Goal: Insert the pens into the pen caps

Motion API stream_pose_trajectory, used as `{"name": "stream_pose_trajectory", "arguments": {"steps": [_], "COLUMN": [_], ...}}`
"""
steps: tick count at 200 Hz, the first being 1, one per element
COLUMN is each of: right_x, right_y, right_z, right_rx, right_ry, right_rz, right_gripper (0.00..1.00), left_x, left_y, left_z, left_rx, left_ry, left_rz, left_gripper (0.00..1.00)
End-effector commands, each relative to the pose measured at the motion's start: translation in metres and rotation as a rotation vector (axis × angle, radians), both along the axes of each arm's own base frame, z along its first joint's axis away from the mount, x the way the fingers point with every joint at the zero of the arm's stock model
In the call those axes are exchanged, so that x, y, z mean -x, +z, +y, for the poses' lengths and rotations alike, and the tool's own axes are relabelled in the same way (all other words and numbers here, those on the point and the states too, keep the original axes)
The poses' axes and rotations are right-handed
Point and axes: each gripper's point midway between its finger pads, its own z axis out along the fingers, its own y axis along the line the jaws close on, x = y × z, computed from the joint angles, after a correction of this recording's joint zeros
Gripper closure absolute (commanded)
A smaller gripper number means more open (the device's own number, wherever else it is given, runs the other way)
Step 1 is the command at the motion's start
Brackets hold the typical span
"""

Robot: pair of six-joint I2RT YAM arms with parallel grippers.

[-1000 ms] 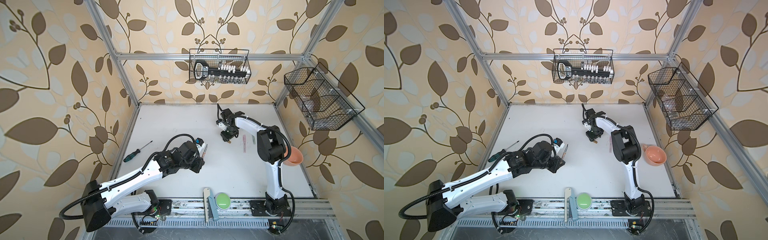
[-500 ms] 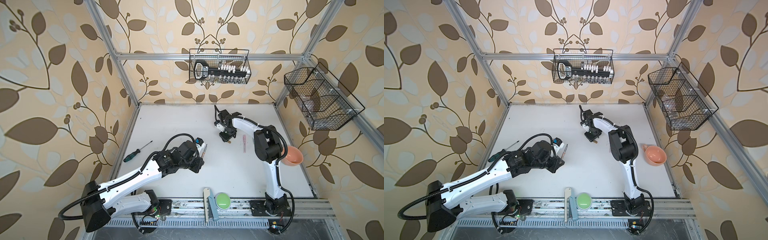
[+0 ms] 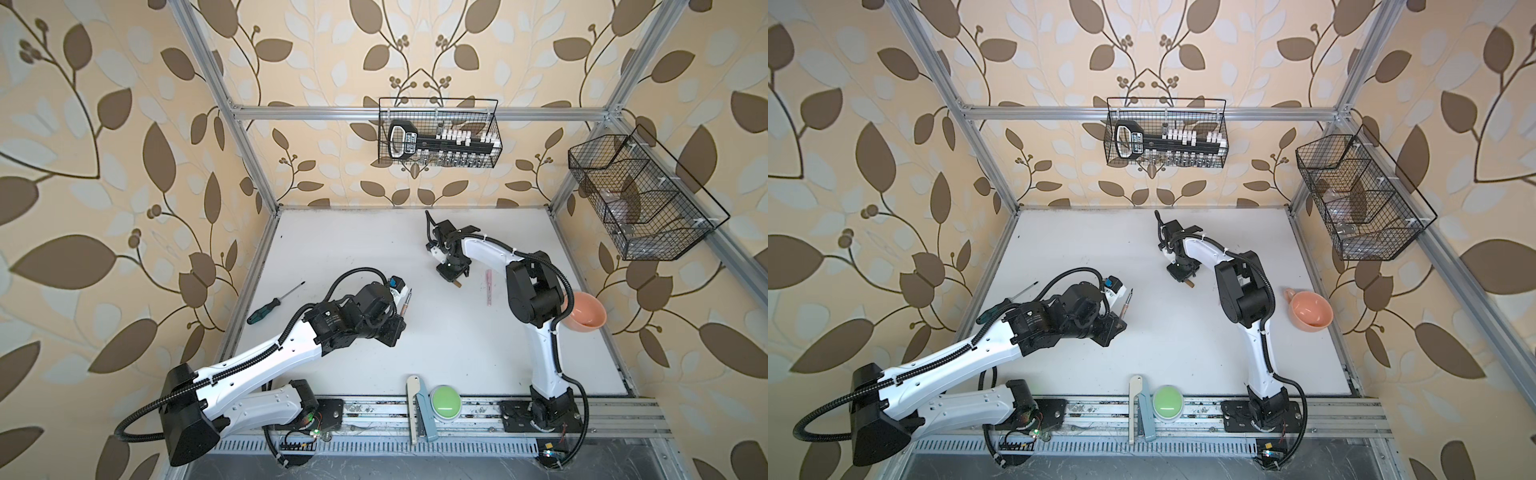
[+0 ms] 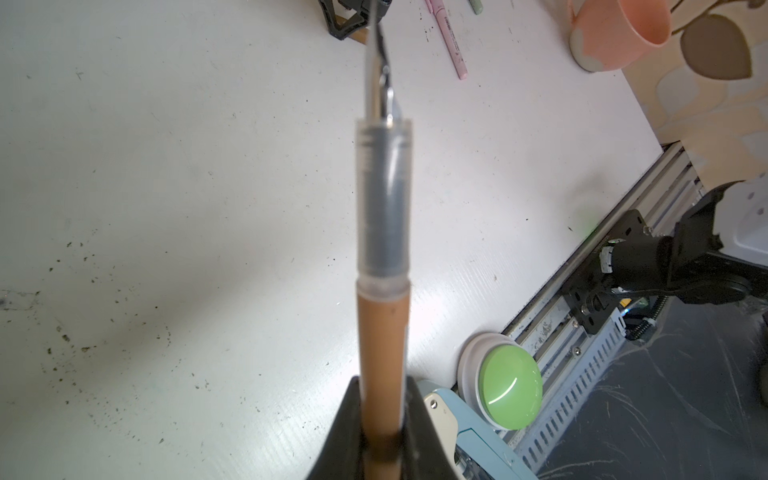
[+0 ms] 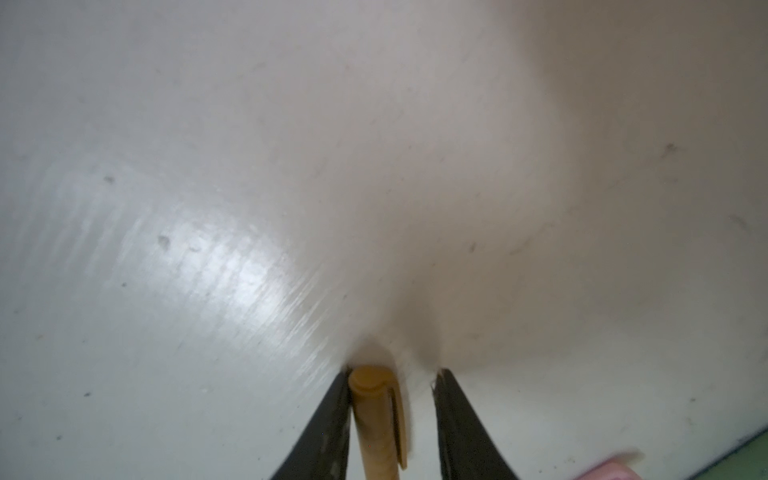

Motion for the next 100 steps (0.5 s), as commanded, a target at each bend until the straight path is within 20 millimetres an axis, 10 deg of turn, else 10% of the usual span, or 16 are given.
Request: {"name": "stream_pose_trajectory", "arguments": {"steps": [1,100], "right_x": [0.014,0.031], "right_y": [-0.02,-0.021], "right_z": [-0.016,-0.02], "right_rx": [0.066,0.08], "right_ry": [-0.001,-0.05], "right_rz": [0.046,0.066], "right_gripper": [0.65,0.68], "left_x": [-0.001,0.0], "left_y": [0.015,0.015], "left_z": [0.001,0.006], "left_rx": [0.025,0.023], "left_ry": [0.003,0.009], "left_rz": [-0.039,-0.049], "left_gripper": [0.84,0.83]}}
